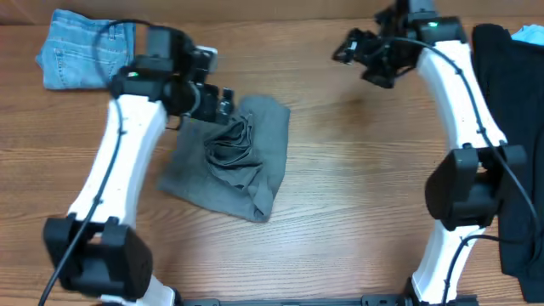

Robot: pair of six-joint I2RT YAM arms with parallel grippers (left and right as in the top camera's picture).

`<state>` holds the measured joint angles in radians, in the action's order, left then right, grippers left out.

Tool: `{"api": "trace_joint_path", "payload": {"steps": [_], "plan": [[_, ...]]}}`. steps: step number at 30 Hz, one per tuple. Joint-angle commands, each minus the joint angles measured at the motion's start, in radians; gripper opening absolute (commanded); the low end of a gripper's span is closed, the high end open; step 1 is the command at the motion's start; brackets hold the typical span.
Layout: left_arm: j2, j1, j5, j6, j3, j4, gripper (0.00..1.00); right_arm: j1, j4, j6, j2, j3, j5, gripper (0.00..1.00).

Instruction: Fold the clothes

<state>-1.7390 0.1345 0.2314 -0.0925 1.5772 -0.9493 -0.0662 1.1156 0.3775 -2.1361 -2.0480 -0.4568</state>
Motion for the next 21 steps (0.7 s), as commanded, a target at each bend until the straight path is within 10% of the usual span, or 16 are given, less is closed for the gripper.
{"api": "trace_joint_path", "payload": {"steps": [1, 8, 16, 21], "plan": [[-0.137, 0.103, 0.021, -0.112, -0.002, 0.063, 1.0, 0.079, 0.085, -0.103, 0.035, -0.022, -0.058, 0.92], [-0.314, 0.169, -0.079, -0.184, -0.002, 0.079, 0.98, 0.111, 0.17, -0.2, 0.035, -0.021, -0.049, 0.92], [-0.314, 0.169, -0.331, -0.084, -0.001, 0.065, 0.08, 0.11, 0.17, -0.2, 0.035, -0.019, -0.026, 0.92], [-0.314, 0.165, -0.543, 0.011, -0.001, 0.19, 0.04, 0.109, 0.163, -0.2, 0.035, 0.025, -0.014, 0.92]]}}
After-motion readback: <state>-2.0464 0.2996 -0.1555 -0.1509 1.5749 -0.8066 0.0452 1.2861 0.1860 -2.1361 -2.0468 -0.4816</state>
